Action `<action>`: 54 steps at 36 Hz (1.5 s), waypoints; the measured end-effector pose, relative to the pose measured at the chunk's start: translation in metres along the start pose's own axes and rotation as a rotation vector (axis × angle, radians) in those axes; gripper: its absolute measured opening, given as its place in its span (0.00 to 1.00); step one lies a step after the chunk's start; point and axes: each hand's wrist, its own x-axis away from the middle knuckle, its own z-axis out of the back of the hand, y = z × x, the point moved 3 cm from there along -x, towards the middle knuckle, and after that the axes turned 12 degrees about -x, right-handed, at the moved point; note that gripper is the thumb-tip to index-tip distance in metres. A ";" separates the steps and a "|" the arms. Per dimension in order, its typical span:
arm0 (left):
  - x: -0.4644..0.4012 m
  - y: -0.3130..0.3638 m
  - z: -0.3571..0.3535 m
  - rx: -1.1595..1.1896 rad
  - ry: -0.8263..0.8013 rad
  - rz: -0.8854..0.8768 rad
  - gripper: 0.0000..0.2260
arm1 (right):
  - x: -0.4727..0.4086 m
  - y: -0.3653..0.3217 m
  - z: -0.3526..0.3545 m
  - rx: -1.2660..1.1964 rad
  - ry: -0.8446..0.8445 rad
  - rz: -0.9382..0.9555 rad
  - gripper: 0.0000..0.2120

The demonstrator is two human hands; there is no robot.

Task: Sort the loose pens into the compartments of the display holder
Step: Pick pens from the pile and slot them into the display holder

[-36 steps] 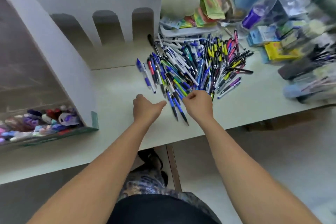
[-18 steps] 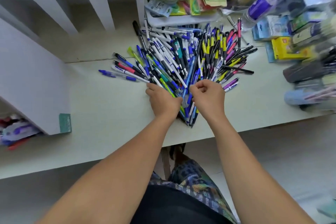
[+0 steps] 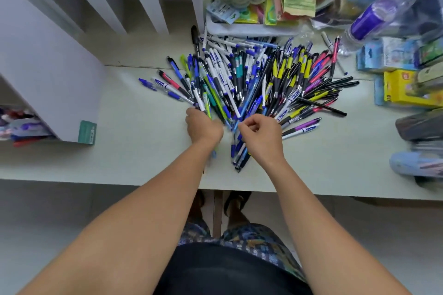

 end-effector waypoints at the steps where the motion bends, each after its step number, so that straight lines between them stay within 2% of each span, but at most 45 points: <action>1: -0.002 -0.004 0.005 0.014 -0.022 0.005 0.17 | 0.000 0.002 0.001 0.000 -0.016 -0.002 0.09; 4: -0.003 -0.021 0.017 0.106 -0.100 0.037 0.06 | -0.001 0.004 0.006 -0.024 -0.029 -0.010 0.08; 6: -0.001 -0.031 0.023 0.149 -0.146 0.074 0.04 | -0.002 0.001 0.007 -0.035 -0.032 -0.009 0.08; 16: 0.010 -0.039 0.044 0.459 -0.438 0.227 0.06 | -0.013 -0.019 -0.008 -0.067 -0.113 0.003 0.08; 22: 0.025 -0.018 0.049 0.715 -0.643 0.158 0.04 | -0.011 -0.022 -0.020 -0.232 -0.153 -0.113 0.06; 24: 0.028 -0.013 0.053 0.630 -0.638 0.025 0.03 | -0.012 -0.027 -0.019 -0.358 -0.143 -0.124 0.05; 26: 0.027 -0.009 0.058 0.431 -0.581 -0.154 0.01 | -0.018 -0.037 -0.017 -0.435 -0.163 -0.090 0.06; 29: 0.021 -0.005 0.061 0.149 -0.535 -0.333 0.04 | -0.034 -0.059 -0.020 -0.429 -0.300 0.013 0.14; 31: 0.018 -0.002 0.063 0.052 -0.534 -0.390 0.05 | -0.044 -0.075 -0.025 -0.368 -0.347 0.079 0.17; 33: 0.014 0.001 0.064 0.009 -0.545 -0.427 0.05 | -0.052 -0.084 -0.031 -0.287 -0.353 0.107 0.14; 37: 0.010 0.008 0.065 0.032 -0.597 -0.441 0.04 | -0.059 -0.083 -0.041 -0.172 -0.281 0.125 0.09; 42: 0.007 0.018 0.060 0.192 -0.666 -0.379 0.03 | -0.053 -0.086 -0.047 -0.021 -0.235 0.243 0.10; 44: 0.008 0.021 0.059 0.257 -0.695 -0.372 0.02 | -0.056 -0.090 -0.046 -0.104 -0.240 0.200 0.12; 46: 0.005 0.025 0.058 0.363 -0.684 -0.328 0.01 | -0.059 -0.093 -0.042 -0.287 -0.192 0.114 0.14; 50: -0.015 0.029 0.065 0.842 -0.601 -0.048 0.03 | -0.050 -0.079 -0.030 -0.698 0.067 -0.066 0.20; 54: -0.030 0.032 0.082 1.318 -0.588 0.151 0.10 | -0.014 -0.040 -0.030 -0.788 0.134 -0.219 0.25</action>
